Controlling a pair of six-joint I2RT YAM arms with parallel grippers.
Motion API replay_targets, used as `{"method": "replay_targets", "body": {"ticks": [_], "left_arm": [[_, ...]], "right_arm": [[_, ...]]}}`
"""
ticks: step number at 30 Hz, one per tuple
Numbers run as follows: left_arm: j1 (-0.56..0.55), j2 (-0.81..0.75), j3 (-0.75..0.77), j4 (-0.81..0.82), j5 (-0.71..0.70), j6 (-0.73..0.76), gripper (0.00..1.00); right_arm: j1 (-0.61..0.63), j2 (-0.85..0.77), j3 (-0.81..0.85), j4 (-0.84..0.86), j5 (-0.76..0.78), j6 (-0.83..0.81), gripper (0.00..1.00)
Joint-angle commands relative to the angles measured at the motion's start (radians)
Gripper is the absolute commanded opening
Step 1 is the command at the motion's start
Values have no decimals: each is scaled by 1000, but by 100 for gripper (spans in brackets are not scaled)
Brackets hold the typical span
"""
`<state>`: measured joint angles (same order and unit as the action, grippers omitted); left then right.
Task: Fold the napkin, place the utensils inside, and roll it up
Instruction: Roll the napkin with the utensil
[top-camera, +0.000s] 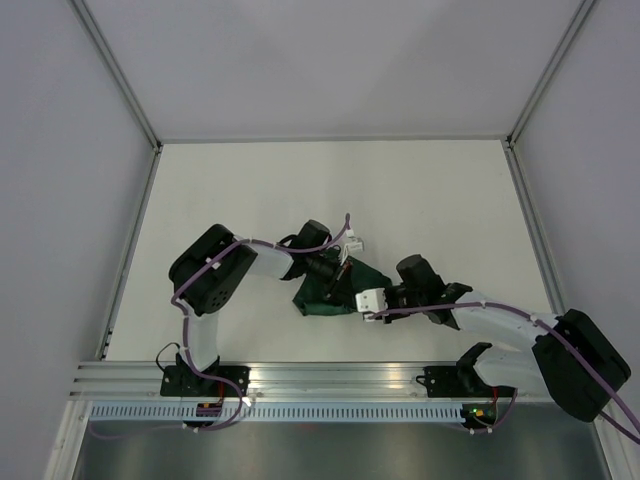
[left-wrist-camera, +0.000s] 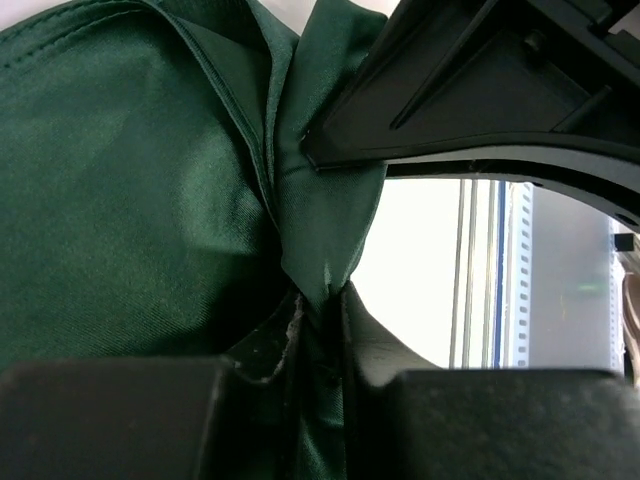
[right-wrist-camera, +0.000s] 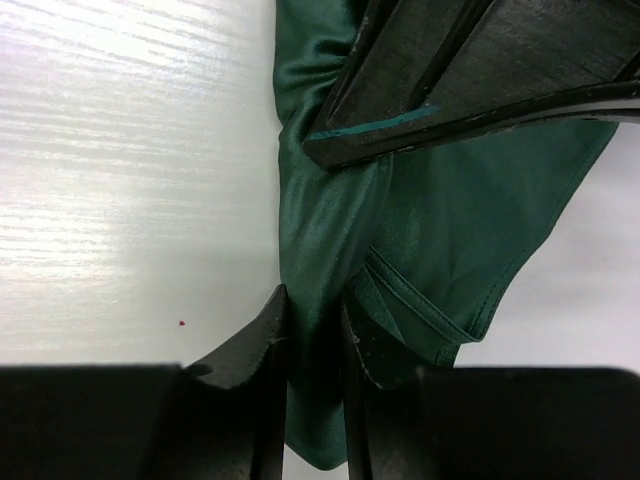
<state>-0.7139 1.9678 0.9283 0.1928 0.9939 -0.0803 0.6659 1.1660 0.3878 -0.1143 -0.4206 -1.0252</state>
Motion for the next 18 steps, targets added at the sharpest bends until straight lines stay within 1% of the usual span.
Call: {"method": "replay_targets", "body": {"ticks": [1,3,4,5,7,8,9,11,12,14,15,18], "left_arm": [[4,-59,-5,-47,-53,24,20],[4,-98,-5,-53,-115,36,26],[4,-139,-5,-55,-141,40,27],[2,-164,-8,-53,-214,45,30],[2,-208,-14,-50,-295,54,31],[2,-255,-19,-47,-352,53,31],[4,-277,-23,-46,-438,56,32],[5,-326,-37,-20,-564,33,34],[5,-366,-37,-27,-657,34,34],[4,-400,-34,-49,-776,8,34],[5,-434,-34,-56,-872,4,34],[5,-501,-40,-98,-1059,-45,34]], "right_arm": [[6,67,71,-120,11,-39,20],[6,121,115,-185,6,-39,17],[4,144,170,-270,-1,-39,16],[6,187,196,-351,-15,-38,14],[4,219,252,-416,-26,-35,12],[4,228,263,-435,-30,-27,12],[4,244,272,-449,-30,-18,12],[6,256,299,-484,-33,14,11],[4,267,307,-504,-37,25,11],[4,281,329,-525,-49,51,11],[6,297,335,-531,-53,60,11],[4,362,381,-596,-75,88,11]]}}
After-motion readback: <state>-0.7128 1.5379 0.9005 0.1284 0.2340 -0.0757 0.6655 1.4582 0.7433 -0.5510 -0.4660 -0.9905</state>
